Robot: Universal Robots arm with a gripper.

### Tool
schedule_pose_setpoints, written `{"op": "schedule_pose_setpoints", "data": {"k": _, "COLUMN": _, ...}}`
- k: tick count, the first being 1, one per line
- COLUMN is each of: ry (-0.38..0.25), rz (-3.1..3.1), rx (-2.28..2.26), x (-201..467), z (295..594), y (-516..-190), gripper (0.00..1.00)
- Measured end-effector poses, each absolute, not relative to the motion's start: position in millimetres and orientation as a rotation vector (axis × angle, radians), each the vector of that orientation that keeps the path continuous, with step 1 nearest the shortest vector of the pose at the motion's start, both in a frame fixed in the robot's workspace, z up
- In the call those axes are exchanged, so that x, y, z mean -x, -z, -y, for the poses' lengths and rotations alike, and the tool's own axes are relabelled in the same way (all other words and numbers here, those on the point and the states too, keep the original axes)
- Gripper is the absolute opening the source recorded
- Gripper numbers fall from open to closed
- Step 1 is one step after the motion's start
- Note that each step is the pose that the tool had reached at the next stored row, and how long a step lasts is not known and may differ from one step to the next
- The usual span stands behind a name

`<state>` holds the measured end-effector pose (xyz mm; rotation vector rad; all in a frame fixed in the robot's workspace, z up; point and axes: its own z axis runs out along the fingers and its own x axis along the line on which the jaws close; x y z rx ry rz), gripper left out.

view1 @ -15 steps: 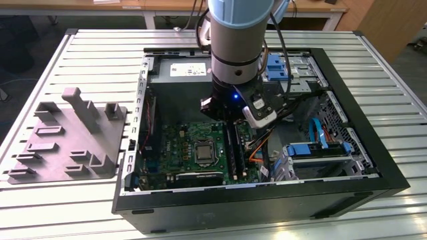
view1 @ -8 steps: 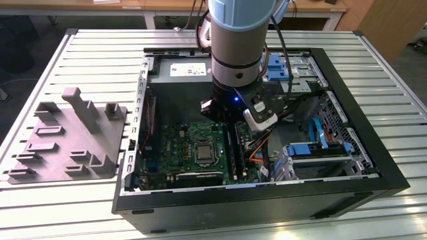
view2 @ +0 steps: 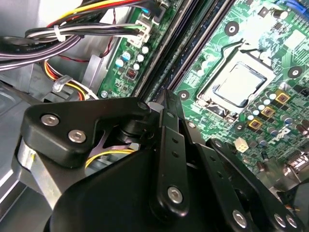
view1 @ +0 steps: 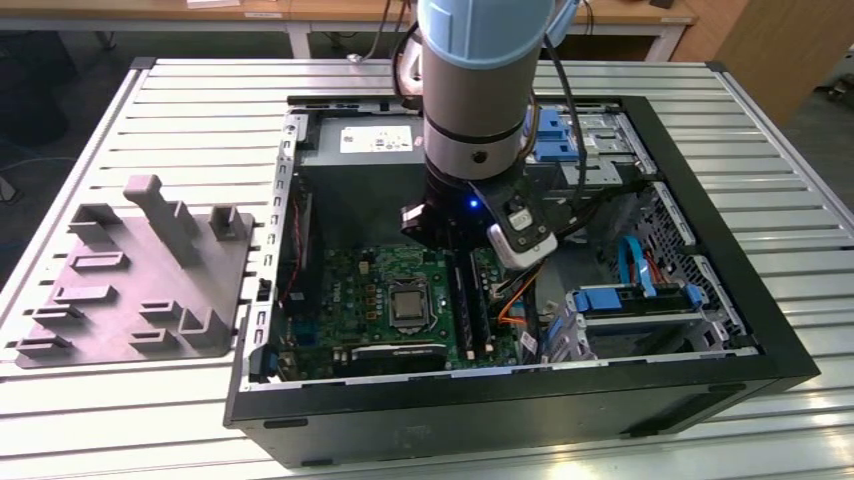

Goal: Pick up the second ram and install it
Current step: 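Press down the second ram until it locks into place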

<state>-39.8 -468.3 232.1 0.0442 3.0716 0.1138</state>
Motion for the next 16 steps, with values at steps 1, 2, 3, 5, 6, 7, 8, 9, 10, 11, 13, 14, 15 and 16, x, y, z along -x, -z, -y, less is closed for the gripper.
{"op": "schedule_pose_setpoints", "data": {"k": 1, "ry": -0.114, "rz": -3.072, "rx": -0.044, "x": 39.8, "z": 469.0, "y": -232.1, "gripper": 0.10}}
{"op": "schedule_pose_setpoints", "data": {"k": 2, "ry": -0.114, "rz": -3.072, "rx": -0.044, "x": 39.8, "z": 469.6, "y": -232.1, "gripper": 0.10}}
{"op": "schedule_pose_setpoints", "data": {"k": 3, "ry": -0.114, "rz": -3.072, "rx": -0.044, "x": 39.8, "z": 470.3, "y": -232.1, "gripper": 0.10}}
{"op": "schedule_pose_setpoints", "data": {"k": 5, "ry": -0.114, "rz": -3.072, "rx": -0.044, "x": 39.8, "z": 471.5, "y": -232.1, "gripper": 0.10}}
{"op": "schedule_pose_setpoints", "data": {"k": 6, "ry": -0.114, "rz": -3.072, "rx": -0.044, "x": 39.8, "z": 472.2, "y": -232.0, "gripper": 0.10}}
{"op": "schedule_pose_setpoints", "data": {"k": 7, "ry": -0.114, "rz": -3.072, "rx": -0.044, "x": 39.8, "z": 472.8, "y": -232.1, "gripper": 0.10}}
{"op": "schedule_pose_setpoints", "data": {"k": 8, "ry": -0.114, "rz": -3.072, "rx": -0.044, "x": 39.8, "z": 473.4, "y": -232.1, "gripper": 0.10}}
{"op": "schedule_pose_setpoints", "data": {"k": 9, "ry": -0.114, "rz": -3.072, "rx": -0.044, "x": 39.8, "z": 473.9, "y": -232.1, "gripper": 0.10}}
{"op": "schedule_pose_setpoints", "data": {"k": 10, "ry": -0.114, "rz": -3.072, "rx": -0.044, "x": 39.9, "z": 474.5, "y": -232.1, "gripper": 0.10}}
{"op": "schedule_pose_setpoints", "data": {"k": 11, "ry": -0.114, "rz": -3.072, "rx": -0.044, "x": 39.8, "z": 475.0, "y": -232.1, "gripper": 0.10}}
{"op": "schedule_pose_setpoints", "data": {"k": 13, "ry": -0.114, "rz": -3.072, "rx": -0.044, "x": 39.8, "z": 476.2, "y": -232.1, "gripper": 0.10}}
{"op": "schedule_pose_setpoints", "data": {"k": 14, "ry": -0.115, "rz": -3.072, "rx": -0.044, "x": 39.8, "z": 476.9, "y": -232.1, "gripper": 0.10}}
{"op": "schedule_pose_setpoints", "data": {"k": 15, "ry": -0.115, "rz": -3.072, "rx": -0.044, "x": 39.8, "z": 477.6, "y": -232.0, "gripper": 0.10}}
{"op": "schedule_pose_setpoints", "data": {"k": 16, "ry": -0.114, "rz": -3.072, "rx": -0.044, "x": 39.8, "z": 478.3, "y": -232.1, "gripper": 0.10}}
